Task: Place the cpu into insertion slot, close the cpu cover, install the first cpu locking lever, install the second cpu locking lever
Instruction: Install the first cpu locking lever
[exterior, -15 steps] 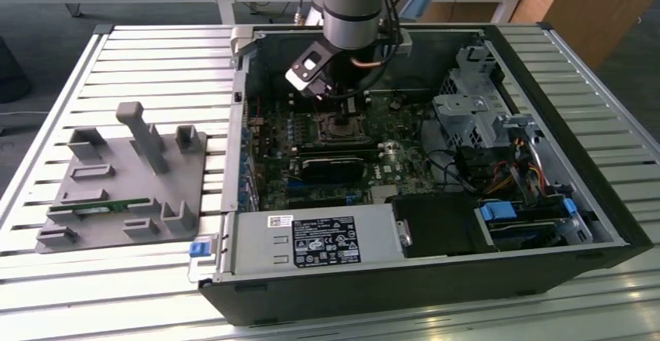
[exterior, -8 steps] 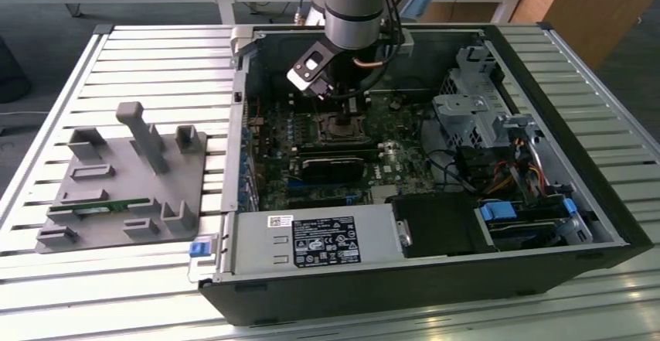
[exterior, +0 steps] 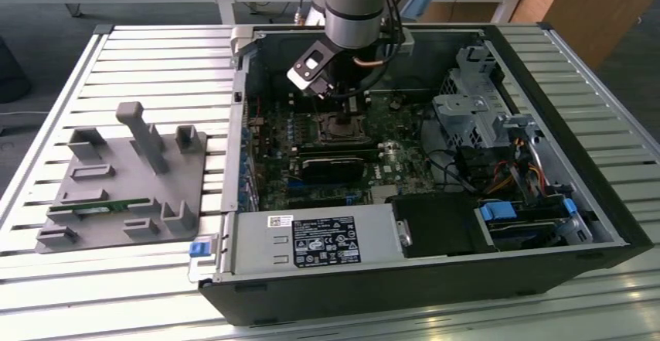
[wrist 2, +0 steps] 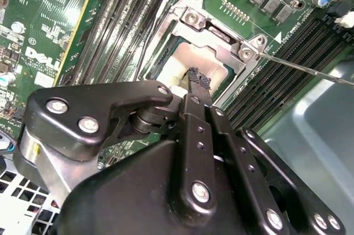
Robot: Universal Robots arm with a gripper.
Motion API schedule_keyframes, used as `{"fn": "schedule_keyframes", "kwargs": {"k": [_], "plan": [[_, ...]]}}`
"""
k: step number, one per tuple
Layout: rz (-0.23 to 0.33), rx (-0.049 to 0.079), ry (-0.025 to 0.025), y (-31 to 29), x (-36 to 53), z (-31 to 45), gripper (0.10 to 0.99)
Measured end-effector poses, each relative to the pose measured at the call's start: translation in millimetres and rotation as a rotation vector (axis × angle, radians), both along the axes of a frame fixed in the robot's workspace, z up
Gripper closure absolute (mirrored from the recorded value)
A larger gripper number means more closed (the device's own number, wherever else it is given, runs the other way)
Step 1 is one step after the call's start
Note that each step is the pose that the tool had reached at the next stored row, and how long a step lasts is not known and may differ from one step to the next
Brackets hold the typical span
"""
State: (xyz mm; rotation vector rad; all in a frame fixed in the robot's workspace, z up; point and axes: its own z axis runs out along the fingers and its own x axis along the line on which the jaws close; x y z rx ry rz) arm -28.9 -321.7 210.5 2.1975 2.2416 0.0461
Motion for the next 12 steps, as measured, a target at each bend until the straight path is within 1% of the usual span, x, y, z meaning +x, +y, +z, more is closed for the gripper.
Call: {"fn": "schedule_keyframes", "kwargs": {"k": [4,12], "plan": [[0.000,0.000,0.0000,0.0,0.0,3.8,0.980],[0.000,0.000,-0.0001,0.0,0.1,15.9,0.980]]}}
